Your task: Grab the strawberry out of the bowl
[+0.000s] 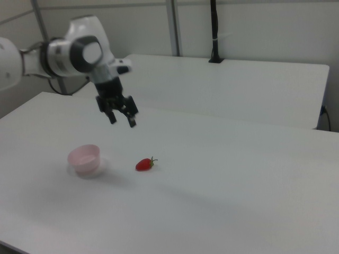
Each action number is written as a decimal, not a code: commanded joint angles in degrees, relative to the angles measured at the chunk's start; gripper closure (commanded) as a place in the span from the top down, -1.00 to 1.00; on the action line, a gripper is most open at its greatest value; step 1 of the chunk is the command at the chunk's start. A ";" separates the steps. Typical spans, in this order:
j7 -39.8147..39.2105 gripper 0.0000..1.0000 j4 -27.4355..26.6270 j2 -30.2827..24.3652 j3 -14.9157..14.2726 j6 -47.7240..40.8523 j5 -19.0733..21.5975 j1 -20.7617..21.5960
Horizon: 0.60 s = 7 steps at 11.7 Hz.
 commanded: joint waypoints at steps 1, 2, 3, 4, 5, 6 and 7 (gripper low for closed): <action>-4.12 1.00 -1.51 -8.92 -7.96 -8.09 4.78 8.27; -6.93 1.00 -1.25 -10.68 -10.43 -11.25 7.94 10.21; -7.39 1.00 -0.46 -11.92 -12.45 -13.37 10.06 11.54; -7.49 1.00 0.33 -12.19 -12.99 -15.31 10.52 11.90; -7.49 1.00 1.03 -12.19 -13.00 -15.94 10.61 11.73; -7.49 1.00 1.13 -12.19 -13.09 -15.94 10.61 11.64; -7.57 1.00 1.13 -12.19 -13.09 -15.94 10.61 11.47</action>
